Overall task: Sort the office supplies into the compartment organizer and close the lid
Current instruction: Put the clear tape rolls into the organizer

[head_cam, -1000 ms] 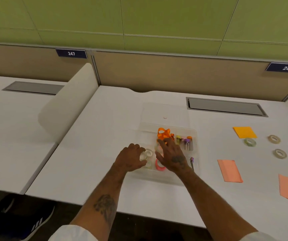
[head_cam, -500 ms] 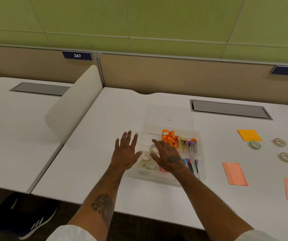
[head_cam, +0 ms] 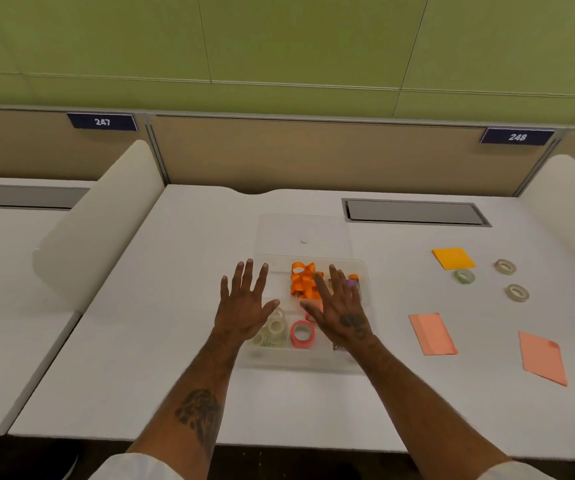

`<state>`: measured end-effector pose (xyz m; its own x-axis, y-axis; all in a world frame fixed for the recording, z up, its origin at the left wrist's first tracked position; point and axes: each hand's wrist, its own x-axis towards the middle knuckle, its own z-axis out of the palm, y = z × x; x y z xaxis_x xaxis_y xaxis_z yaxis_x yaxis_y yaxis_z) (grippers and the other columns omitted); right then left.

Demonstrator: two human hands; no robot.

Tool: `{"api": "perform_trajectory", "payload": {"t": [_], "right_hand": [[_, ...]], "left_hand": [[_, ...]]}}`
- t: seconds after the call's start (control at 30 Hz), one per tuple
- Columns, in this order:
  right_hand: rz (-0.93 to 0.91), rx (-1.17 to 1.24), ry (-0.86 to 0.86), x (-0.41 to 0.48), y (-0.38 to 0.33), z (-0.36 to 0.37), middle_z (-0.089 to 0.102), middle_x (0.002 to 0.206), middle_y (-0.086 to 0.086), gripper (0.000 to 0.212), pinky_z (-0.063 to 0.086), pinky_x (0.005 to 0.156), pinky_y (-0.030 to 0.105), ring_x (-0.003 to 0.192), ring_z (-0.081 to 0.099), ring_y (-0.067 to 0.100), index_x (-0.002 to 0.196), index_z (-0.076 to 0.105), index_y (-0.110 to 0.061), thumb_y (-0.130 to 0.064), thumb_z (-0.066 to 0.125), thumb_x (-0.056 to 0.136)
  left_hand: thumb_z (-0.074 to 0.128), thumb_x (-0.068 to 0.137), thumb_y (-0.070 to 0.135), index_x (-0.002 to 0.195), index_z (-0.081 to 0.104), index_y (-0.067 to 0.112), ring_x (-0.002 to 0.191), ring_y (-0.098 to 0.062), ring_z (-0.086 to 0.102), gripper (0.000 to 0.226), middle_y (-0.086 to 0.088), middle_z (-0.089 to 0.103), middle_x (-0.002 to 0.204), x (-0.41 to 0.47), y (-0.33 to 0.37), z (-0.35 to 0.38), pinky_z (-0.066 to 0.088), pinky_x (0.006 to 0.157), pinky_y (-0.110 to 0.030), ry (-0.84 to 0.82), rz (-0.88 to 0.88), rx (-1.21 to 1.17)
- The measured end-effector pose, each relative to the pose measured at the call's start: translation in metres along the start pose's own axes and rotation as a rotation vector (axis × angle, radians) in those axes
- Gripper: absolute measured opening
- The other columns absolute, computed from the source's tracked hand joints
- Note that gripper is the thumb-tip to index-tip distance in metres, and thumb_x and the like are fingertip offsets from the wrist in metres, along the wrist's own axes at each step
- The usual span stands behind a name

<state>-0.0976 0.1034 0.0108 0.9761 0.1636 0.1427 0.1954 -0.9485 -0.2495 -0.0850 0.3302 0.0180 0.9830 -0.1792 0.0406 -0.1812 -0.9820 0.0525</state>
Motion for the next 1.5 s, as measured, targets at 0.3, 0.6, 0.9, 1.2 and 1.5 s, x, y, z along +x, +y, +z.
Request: {"api": "perform_trajectory", "payload": {"t": [0.3,0.6,0.9,1.2,1.5], "right_hand": [[0.212,-0.045,-0.011,-0.009,0.098,-0.021,-0.005,0.162,0.009,0.085,0.009,0.117,0.054,0.149,-0.002,0.028,0.153,0.001,-0.033,-0.077,-0.003,0.08],[0.282,-0.114,0.008,-0.011,0.202,-0.048,0.022,0.156,0.022,0.076,0.032,0.106,0.061,0.143,0.024,0.04,0.15,0.03,-0.022,-0.067,0.019,0.091],[0.345,-0.146,0.002,-0.02,0.314,-0.064,0.025,0.155,0.022,0.074,0.034,0.103,0.062,0.141,0.029,0.04,0.149,0.034,-0.021,-0.067,0.023,0.091],[0.459,-0.154,-0.024,-0.041,0.404,-0.072,0.019,0.157,0.021,0.076,0.03,0.107,0.061,0.143,0.023,0.04,0.15,0.03,-0.022,-0.068,0.017,0.091],[0.518,-0.119,-0.063,-0.051,0.448,-0.07,0.017,0.158,0.021,0.075,0.027,0.109,0.06,0.145,0.019,0.038,0.15,0.028,-0.022,-0.066,0.022,0.09]], "left_hand": [[0.02,0.093,0.068,0.153,-0.011,0.028,0.15,-0.029,-0.013,0.079,-0.009,-0.012,0.163,0.054,0.087,0.007,0.0,0.118,-0.054,-0.019,0.163,-0.026],[0.016,0.092,0.069,0.151,-0.017,0.03,0.15,-0.029,-0.015,0.078,-0.007,-0.017,0.162,0.116,0.193,0.023,-0.005,0.118,-0.053,-0.058,0.225,0.02],[-0.009,0.082,0.073,0.15,-0.022,0.031,0.149,-0.026,-0.02,0.08,-0.006,-0.022,0.161,0.161,0.29,0.047,-0.007,0.118,-0.051,-0.116,0.306,-0.038],[0.003,0.086,0.072,0.15,-0.019,0.032,0.149,-0.024,-0.019,0.078,-0.004,-0.019,0.162,0.193,0.385,0.068,-0.006,0.119,-0.05,-0.146,0.375,-0.042],[0.015,0.092,0.069,0.15,-0.017,0.03,0.15,-0.027,-0.013,0.077,-0.009,-0.013,0.163,0.216,0.439,0.087,0.001,0.12,-0.051,-0.136,0.45,0.02]]}}
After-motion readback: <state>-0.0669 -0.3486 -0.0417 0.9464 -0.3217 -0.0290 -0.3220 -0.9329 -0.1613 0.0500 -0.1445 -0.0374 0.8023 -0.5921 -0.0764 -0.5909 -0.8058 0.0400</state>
